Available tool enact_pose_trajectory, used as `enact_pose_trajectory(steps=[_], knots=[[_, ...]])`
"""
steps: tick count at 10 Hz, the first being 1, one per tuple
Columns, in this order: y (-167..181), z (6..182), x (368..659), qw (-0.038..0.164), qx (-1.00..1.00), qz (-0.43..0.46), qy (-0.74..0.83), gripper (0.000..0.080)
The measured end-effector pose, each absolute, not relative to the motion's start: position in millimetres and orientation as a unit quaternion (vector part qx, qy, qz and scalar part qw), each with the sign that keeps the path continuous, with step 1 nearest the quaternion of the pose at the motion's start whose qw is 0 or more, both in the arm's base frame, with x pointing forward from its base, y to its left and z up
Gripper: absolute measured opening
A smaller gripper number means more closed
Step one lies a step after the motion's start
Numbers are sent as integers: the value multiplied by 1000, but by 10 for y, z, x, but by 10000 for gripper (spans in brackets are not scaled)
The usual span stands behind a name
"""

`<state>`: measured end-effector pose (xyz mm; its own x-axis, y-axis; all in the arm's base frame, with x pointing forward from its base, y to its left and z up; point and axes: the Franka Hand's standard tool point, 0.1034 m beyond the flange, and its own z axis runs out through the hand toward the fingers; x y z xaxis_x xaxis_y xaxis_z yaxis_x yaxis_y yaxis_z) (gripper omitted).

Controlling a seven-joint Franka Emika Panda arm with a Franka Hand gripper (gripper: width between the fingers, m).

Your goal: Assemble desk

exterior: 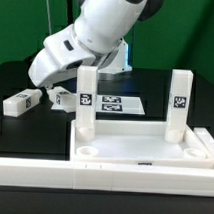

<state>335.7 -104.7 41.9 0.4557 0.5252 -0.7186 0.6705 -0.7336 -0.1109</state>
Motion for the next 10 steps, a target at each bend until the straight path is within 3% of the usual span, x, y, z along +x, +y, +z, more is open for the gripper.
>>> enact_pose_trajectory(steps=[2, 3, 10], knots=[[-1003, 364, 3349, 108, 822, -431, 356, 649], [-1015, 347, 3314, 125, 813, -448, 351, 649], [-1040, 295, 3481, 125, 814, -438, 361, 649]])
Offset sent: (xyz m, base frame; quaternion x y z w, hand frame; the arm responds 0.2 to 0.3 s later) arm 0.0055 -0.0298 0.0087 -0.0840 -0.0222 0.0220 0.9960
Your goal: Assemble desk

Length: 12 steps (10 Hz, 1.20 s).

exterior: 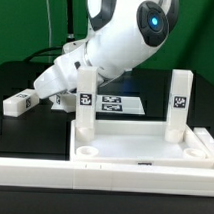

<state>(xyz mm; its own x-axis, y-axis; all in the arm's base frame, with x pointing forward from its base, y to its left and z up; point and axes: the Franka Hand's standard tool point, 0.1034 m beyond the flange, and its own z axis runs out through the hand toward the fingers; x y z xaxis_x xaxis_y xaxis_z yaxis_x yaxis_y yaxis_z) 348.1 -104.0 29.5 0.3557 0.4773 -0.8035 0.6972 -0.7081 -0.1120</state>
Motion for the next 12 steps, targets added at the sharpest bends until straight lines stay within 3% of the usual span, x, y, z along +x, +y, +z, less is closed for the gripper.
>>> enact_pose_trajectory(steps=[2, 7, 12], knots=[[-982, 285, 3623, 127, 818, -430, 360, 649], [-957, 271, 3609, 126, 818, -430, 361, 649], [-975, 279, 3624, 137, 799, -471, 348, 649]])
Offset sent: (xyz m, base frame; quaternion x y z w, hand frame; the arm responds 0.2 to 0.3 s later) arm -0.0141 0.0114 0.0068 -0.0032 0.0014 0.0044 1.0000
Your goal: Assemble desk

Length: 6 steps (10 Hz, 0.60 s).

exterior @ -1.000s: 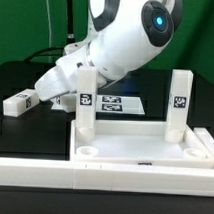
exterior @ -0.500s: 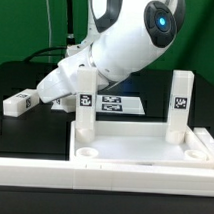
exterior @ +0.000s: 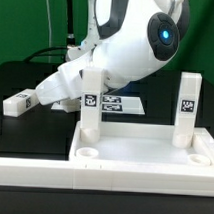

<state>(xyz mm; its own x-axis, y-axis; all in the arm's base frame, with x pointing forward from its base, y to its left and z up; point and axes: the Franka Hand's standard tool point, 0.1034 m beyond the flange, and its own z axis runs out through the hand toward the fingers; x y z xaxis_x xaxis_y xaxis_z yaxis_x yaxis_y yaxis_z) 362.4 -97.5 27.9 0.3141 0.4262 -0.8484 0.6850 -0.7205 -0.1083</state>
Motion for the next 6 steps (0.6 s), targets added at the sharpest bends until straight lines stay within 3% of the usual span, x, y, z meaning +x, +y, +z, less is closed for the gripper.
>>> enact_pose_trajectory(steps=[2, 6], knots=[[-961, 220, 3590, 148, 772, -516, 341, 649], [-981, 111, 3589, 146, 777, -507, 344, 649]])
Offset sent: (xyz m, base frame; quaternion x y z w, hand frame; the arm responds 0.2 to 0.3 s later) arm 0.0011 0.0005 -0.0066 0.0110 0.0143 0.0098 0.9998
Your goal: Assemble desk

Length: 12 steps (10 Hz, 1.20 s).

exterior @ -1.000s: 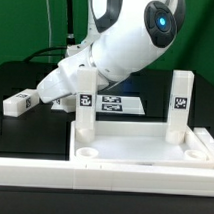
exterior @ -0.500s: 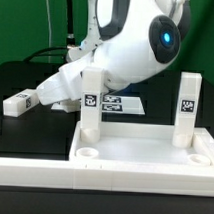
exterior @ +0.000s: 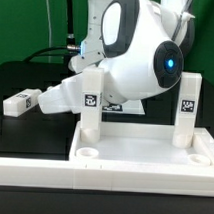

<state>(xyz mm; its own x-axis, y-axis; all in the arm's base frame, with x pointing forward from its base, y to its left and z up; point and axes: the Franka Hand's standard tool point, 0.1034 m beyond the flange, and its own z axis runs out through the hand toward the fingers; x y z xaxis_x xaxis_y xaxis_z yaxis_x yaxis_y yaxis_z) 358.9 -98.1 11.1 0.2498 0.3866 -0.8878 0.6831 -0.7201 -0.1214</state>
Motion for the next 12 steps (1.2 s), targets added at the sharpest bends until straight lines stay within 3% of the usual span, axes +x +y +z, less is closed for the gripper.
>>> enact_pose_trajectory(steps=[1, 2, 3, 4, 5, 9, 12], knots=[[-985, 87, 3585, 146, 778, -505, 345, 649], [-978, 74, 3577, 146, 776, -506, 346, 528], [-978, 71, 3574, 146, 776, -506, 347, 528], [-979, 71, 3574, 145, 776, -506, 347, 344], [-978, 71, 3574, 145, 776, -506, 347, 288], [-968, 103, 3585, 146, 775, -508, 346, 289], [-940, 412, 3580, 148, 768, -527, 332, 291]])
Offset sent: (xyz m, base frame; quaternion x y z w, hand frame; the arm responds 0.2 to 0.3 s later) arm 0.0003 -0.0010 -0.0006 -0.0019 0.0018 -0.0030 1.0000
